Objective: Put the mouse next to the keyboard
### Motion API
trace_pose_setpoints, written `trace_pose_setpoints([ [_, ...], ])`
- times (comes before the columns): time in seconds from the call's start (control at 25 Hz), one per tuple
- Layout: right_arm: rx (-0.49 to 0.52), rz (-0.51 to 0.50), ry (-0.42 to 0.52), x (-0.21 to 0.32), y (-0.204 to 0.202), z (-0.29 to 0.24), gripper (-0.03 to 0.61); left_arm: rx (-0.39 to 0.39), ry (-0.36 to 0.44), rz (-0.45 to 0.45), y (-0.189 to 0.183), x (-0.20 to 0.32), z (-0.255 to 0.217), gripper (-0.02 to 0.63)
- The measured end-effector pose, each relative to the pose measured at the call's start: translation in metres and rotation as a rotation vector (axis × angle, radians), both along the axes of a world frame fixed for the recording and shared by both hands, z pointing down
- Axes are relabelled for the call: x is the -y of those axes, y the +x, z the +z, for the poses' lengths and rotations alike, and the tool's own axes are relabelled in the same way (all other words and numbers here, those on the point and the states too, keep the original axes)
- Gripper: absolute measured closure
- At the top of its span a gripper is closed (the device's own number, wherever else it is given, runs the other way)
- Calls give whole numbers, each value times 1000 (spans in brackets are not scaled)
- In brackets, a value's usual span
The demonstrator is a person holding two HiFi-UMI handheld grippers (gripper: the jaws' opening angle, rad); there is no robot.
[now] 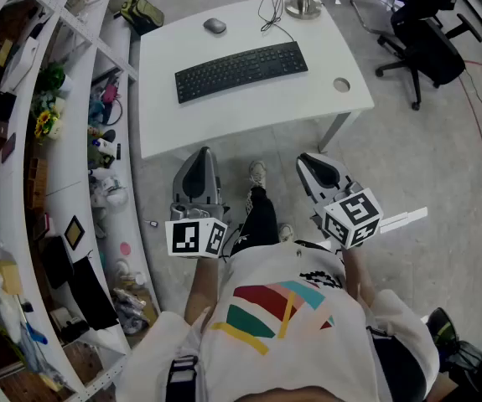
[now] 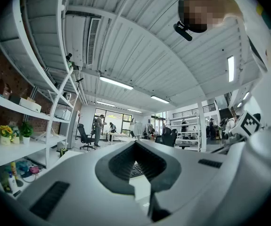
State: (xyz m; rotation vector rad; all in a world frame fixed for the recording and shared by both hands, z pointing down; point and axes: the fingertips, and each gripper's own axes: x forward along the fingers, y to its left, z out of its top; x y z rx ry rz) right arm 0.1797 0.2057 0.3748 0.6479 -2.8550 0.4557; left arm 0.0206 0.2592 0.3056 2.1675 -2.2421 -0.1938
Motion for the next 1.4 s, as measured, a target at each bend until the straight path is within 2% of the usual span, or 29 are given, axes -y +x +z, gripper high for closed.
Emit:
trace_pose_setpoints([
  [0.16, 26, -6, -35, 38, -27, 9, 565, -1, 14, 11, -20, 42, 5, 569],
  [0.28, 15, -2, -2, 74, -51, 6, 565, 14, 47, 8, -44, 77, -2, 569],
  [0.44, -4, 3, 70, 144, -106, -8, 564, 19, 94, -10, -94, 135, -8, 569],
  [0.64, -1, -20, 107, 207, -188, -41, 564, -21, 98, -40, -171, 193, -17, 569],
  [0.8, -3, -6, 114, 264, -239, -54, 563, -20, 89, -33, -216, 244, -24, 569],
  [0.92, 5, 4, 76, 294, -264, -48, 564, -21, 56, -17, -236, 275, -14, 569],
  [1.12, -51, -31, 47, 306, -279, -27, 563, -62, 5, -15, -239, 288, 6, 569],
  [1.16, -59, -36, 53, 312, -284, -24, 552, -65, 1, -17, -240, 293, 7, 569],
  [1.24, -69, -45, 61, 324, -295, -21, 443, -72, -4, -22, -243, 299, 8, 569],
  [1.32, -90, -51, 66, 338, -304, -16, 361, -75, -15, -27, -243, 301, 12, 569],
  [1.4, -118, -72, 67, 356, -318, -5, 317, -70, -26, -35, -245, 306, 17, 569],
])
